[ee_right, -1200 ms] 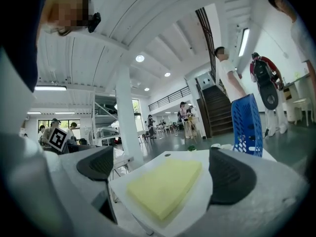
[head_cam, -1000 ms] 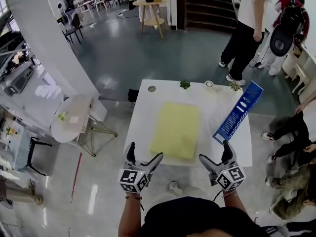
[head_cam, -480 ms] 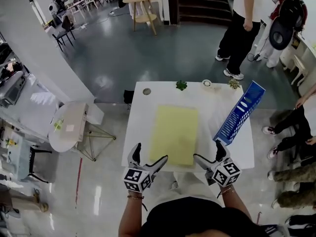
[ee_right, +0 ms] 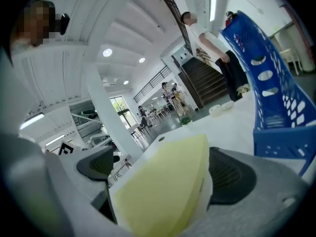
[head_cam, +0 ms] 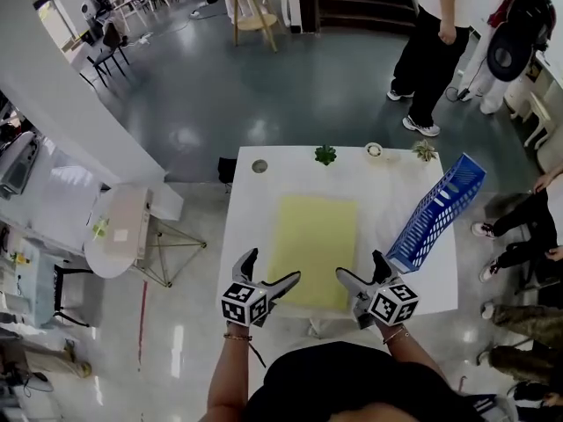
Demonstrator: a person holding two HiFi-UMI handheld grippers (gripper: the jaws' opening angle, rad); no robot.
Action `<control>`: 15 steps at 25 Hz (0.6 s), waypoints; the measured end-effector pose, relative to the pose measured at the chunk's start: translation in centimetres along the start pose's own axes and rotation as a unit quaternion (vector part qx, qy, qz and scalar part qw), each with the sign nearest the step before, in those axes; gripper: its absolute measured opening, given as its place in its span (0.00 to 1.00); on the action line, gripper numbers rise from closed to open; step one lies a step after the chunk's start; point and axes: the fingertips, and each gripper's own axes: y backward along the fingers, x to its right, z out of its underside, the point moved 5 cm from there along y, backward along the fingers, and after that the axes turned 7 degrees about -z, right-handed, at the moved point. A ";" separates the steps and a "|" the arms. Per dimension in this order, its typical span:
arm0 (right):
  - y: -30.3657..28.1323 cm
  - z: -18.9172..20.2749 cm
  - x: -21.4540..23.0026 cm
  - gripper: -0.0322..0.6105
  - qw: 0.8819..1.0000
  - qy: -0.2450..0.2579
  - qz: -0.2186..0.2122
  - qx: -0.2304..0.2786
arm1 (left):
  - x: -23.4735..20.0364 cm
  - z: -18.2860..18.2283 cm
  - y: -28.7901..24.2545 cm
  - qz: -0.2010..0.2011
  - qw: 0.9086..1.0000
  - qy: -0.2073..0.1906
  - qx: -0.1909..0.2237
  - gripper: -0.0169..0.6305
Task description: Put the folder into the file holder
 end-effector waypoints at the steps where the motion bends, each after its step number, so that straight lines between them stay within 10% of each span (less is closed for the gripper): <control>1: -0.4 0.3 0.3 0.96 1.000 -0.012 0.006 -0.002 | -0.2 0.3 -0.5 0.007 1.000 -0.001 -0.014 0.89; 15: -5.3 2.1 6.3 0.96 0.993 -0.090 0.074 -0.035 | -4.0 2.3 -7.3 0.054 0.990 0.046 -0.121 0.89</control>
